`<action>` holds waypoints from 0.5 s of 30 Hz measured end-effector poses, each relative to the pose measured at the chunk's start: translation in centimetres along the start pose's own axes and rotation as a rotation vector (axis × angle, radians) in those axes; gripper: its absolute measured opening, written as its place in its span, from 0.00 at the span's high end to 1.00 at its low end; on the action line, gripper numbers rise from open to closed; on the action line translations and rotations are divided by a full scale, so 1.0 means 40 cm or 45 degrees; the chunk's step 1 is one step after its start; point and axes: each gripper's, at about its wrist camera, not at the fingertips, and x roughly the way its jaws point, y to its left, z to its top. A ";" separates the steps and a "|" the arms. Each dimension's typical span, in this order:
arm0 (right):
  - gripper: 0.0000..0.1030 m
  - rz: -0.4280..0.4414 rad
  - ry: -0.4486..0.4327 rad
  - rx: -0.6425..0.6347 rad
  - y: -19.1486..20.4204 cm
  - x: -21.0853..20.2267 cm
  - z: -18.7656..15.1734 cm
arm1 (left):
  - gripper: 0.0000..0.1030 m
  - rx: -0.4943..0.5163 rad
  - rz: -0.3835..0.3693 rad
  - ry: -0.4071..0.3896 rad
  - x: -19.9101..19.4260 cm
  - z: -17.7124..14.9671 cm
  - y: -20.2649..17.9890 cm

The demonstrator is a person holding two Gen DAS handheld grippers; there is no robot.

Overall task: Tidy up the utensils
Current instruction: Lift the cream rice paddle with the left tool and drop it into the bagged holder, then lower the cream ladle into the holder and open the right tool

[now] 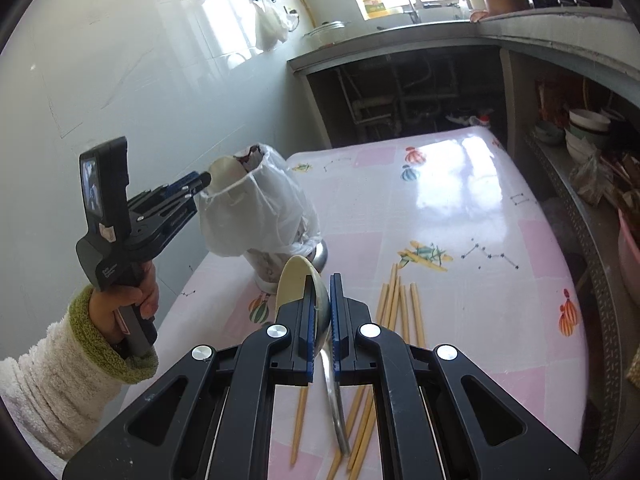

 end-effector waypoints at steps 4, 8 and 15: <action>0.95 -0.049 -0.137 -0.048 0.015 -0.058 0.093 | 0.49 -0.113 -0.068 -0.061 -0.059 -0.007 0.044; 0.95 -0.079 -0.288 -0.083 0.040 -0.110 0.194 | 0.36 -0.233 -0.090 -0.099 -0.122 -0.032 0.104; 0.95 -0.112 -0.437 -0.246 0.147 -0.067 0.359 | 0.23 -0.391 -0.100 -0.036 -0.187 -0.096 0.188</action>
